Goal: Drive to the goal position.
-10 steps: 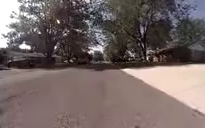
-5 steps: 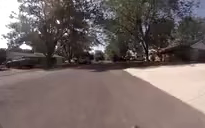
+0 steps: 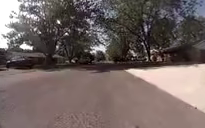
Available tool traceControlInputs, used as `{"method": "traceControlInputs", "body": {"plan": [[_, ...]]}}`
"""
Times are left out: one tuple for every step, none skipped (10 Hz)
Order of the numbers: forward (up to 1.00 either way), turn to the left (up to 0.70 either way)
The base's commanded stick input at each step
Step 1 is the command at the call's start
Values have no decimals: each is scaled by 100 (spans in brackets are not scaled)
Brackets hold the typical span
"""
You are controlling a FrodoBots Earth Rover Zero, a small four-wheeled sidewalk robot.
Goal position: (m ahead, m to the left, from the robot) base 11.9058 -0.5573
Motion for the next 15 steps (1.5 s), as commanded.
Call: {"method": "traceControlInputs", "body": {"plan": [[69,3],[69,3],[69,3],[69,3],[69,3],[69,3],[69,3],[69,3],[69,3],[69,3],[69,3],[69,3],[69,3],[69,3],[69,1]]}}
